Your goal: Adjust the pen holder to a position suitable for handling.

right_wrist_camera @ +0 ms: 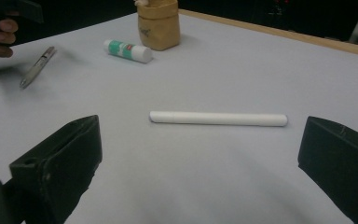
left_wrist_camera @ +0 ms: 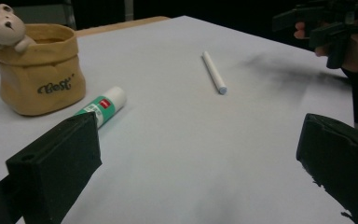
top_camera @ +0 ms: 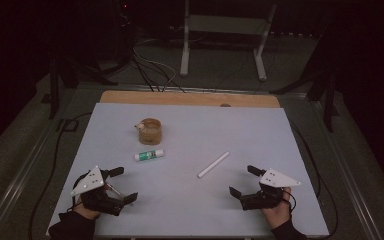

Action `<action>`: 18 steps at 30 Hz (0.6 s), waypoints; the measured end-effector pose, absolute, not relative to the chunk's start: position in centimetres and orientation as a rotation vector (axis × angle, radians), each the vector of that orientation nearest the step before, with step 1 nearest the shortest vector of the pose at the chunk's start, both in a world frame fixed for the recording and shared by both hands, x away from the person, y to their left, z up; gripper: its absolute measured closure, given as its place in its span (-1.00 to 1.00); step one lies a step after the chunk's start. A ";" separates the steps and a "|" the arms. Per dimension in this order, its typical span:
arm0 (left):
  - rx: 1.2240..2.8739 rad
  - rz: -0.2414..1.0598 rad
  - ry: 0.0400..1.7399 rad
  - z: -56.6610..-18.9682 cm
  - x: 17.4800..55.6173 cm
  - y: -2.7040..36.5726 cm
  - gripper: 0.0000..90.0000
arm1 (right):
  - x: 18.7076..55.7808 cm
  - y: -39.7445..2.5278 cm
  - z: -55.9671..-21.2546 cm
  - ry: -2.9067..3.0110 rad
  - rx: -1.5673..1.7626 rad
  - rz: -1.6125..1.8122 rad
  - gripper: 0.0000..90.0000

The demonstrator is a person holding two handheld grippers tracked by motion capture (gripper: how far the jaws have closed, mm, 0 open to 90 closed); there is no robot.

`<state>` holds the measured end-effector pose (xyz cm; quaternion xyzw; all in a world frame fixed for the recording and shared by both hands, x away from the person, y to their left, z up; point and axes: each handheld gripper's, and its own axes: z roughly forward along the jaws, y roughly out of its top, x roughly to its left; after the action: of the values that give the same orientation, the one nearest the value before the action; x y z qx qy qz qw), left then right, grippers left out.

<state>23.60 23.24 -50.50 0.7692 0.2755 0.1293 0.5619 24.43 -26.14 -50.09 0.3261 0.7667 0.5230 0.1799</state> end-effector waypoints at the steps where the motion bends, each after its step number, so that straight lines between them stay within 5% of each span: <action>1: 1.817 0.304 0.646 -50.5 23.6 23.2 -1.00 | 24.5 -26.0 -50.1 2.171 0.914 1.485 -1.00; 18: 1.931 0.206 0.533 -49.1 22.9 21.8 -1.00 | 24.1 -25.4 -49.7 2.182 0.871 1.494 -1.00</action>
<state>22.94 21.76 -49.12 0.8103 0.2238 0.0865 0.5346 24.08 -25.35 -49.74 0.3080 0.7712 0.5281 0.1777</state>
